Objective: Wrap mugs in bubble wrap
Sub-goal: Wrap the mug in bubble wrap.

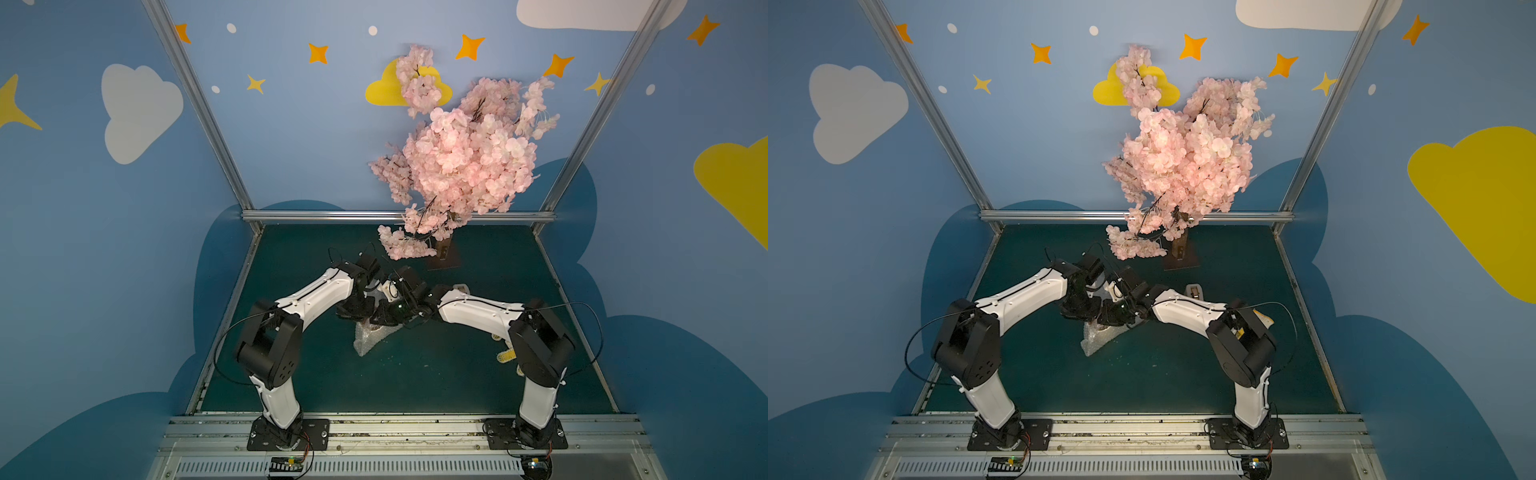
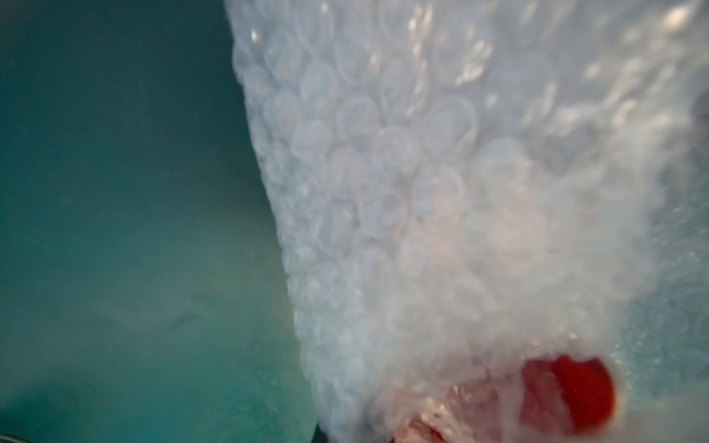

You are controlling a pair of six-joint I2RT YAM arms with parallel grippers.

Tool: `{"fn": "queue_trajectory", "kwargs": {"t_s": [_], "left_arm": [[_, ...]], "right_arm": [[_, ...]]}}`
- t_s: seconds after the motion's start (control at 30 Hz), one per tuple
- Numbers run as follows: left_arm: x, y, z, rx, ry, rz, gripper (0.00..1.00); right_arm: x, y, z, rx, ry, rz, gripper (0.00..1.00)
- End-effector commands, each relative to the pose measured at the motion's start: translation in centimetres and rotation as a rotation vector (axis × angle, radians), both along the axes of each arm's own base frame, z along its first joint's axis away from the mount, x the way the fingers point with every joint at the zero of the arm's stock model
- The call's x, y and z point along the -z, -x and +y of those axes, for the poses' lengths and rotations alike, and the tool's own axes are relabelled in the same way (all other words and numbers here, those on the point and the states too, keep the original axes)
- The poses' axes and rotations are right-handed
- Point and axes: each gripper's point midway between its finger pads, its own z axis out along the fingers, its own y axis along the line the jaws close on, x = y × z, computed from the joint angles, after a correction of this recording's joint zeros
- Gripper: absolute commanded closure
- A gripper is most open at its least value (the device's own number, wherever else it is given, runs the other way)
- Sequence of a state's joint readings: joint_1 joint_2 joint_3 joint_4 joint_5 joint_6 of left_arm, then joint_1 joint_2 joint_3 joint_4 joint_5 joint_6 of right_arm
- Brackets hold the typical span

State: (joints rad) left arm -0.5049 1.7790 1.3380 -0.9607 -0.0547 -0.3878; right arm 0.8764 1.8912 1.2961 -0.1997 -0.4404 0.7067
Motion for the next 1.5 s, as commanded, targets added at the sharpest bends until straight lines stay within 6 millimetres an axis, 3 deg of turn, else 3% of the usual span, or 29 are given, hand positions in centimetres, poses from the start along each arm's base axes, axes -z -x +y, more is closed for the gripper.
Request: {"fn": "queue_trajectory", "kwargs": {"t_s": [0.0, 0.07, 0.17, 0.27, 0.3, 0.4, 0.53, 0.77, 1.13, 1.3, 1.47], "left_arm": [[0.4, 0.2, -1.5, 0.047, 0.054, 0.017, 0.97], [0.2, 0.0, -1.2, 0.032, 0.044, 0.007, 0.92], [-0.6, 0.0, -0.5, 0.003, 0.032, -0.003, 0.69], [-2.0, 0.1, 0.3, -0.036, 0.041, -0.011, 0.40], [-2.5, 0.3, 0.4, -0.045, 0.052, -0.015, 0.37], [-4.2, 1.1, 0.5, -0.073, 0.097, -0.031, 0.35], [-4.9, 3.5, 0.2, -0.158, 0.173, 0.015, 0.34], [-3.7, 5.8, 0.1, -0.320, 0.278, 0.030, 0.36], [-2.6, 2.4, 0.4, -0.475, 0.302, -0.054, 0.36], [-1.7, 1.7, 0.0, -0.488, 0.329, -0.029, 0.42], [-0.3, 1.9, -0.5, -0.489, 0.341, 0.001, 0.54]], "right_arm": [[0.9, -1.1, 0.0, 0.051, 0.047, 0.018, 1.00], [1.6, -1.2, -0.2, 0.075, 0.080, 0.027, 1.00], [2.4, -1.3, -0.6, 0.110, 0.114, 0.044, 1.00], [2.8, -1.3, -1.0, 0.133, 0.160, 0.053, 1.00], [2.9, -1.3, -1.1, 0.142, 0.168, 0.058, 1.00], [3.0, -1.4, -0.9, 0.164, 0.169, 0.067, 1.00], [3.4, -1.5, -0.9, 0.211, 0.167, 0.086, 1.00], [3.8, -1.7, -0.8, 0.277, 0.147, 0.110, 1.00], [3.9, -1.8, -0.9, 0.309, 0.149, 0.104, 1.00], [3.9, -1.8, -1.2, 0.324, 0.153, 0.098, 1.00], [3.9, -2.0, -1.5, 0.339, 0.161, 0.091, 1.00]]}}
